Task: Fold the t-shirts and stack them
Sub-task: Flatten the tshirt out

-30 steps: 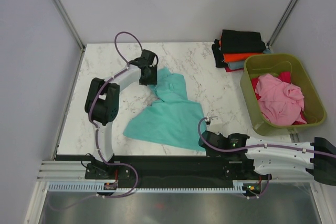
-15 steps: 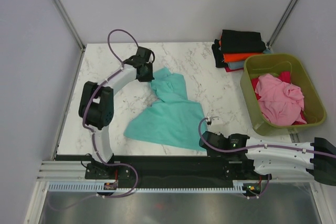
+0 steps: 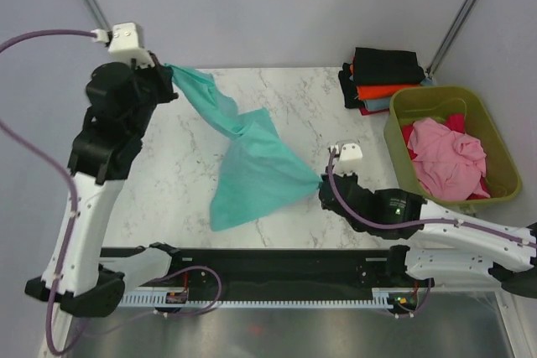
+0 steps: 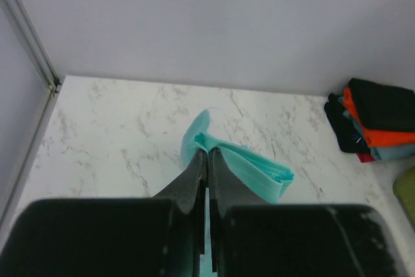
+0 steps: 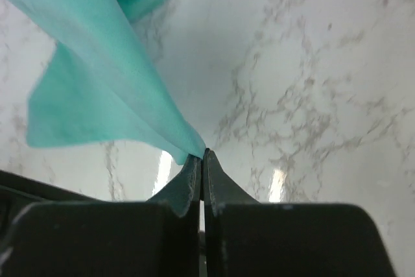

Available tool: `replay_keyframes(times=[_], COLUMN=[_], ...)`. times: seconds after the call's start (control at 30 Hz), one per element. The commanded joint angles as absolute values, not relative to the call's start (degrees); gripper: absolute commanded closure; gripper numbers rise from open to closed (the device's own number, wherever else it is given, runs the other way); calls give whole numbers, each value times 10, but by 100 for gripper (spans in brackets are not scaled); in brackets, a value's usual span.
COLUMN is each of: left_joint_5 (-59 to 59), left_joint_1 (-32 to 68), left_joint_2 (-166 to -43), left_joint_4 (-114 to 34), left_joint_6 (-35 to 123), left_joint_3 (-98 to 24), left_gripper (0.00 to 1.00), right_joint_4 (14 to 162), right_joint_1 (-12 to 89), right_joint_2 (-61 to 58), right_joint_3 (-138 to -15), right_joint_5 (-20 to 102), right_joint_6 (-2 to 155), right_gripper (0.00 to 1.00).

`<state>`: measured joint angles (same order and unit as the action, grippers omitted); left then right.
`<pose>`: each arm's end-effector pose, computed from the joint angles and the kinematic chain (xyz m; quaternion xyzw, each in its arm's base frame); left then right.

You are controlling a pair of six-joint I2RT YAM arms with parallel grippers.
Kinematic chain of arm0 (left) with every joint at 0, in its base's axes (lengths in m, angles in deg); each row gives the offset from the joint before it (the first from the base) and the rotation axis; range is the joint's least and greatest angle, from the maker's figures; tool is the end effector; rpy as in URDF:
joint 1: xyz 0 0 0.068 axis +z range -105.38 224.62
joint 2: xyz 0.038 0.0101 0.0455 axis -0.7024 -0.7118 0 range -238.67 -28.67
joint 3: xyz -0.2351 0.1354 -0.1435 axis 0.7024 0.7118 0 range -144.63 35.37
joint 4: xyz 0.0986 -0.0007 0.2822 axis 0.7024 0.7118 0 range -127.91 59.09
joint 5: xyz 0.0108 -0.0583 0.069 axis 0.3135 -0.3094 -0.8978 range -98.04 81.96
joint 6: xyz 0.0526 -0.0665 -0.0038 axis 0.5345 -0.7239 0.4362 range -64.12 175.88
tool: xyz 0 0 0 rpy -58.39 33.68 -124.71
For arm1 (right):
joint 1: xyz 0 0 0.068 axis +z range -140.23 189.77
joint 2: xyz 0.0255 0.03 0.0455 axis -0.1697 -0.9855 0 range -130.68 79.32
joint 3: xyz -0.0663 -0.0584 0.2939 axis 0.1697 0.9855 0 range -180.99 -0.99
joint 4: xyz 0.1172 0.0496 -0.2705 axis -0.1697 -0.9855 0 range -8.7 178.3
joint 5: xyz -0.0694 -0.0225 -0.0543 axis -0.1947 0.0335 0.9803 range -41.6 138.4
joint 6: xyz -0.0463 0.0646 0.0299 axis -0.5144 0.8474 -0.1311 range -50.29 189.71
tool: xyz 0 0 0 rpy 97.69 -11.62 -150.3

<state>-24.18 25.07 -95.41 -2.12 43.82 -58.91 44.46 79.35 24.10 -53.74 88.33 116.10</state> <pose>0.2620 -0.0710 0.5523 -0.0428 0.7530 -0.0743 0.6524 0.1242 0.1961 0.3119 -0.0509 0.8801 0.1286 0.4541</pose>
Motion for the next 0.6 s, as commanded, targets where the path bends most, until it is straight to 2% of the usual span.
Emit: replay_keyframes(times=[0.0,0.1,0.2,0.4,0.57], left_joint_5=[-274,-276,-273,-276,-258], left_joint_1=[254,253,253,251,252], left_joint_2=[-886,-836,-811,-750,-753], left_joint_4=[8,7,3,-30,-52], left_joint_6=[495,523,576,636,653], left_joint_3=[-601,-633,-676,-707,-709], left_gripper=[98,98,98,98,98], right_joint_4=[463,466,518,656,676], right_joint_1=[793,793,793,793,793], right_joint_2=[226,210,233,330,345], right_joint_3=[-659,-774,-853,-865,-845], right_joint_5=[1025,1100,1110,1020,1039], right_joint_6=[985,887,813,659,632], right_gripper=[100,100,100,100,100])
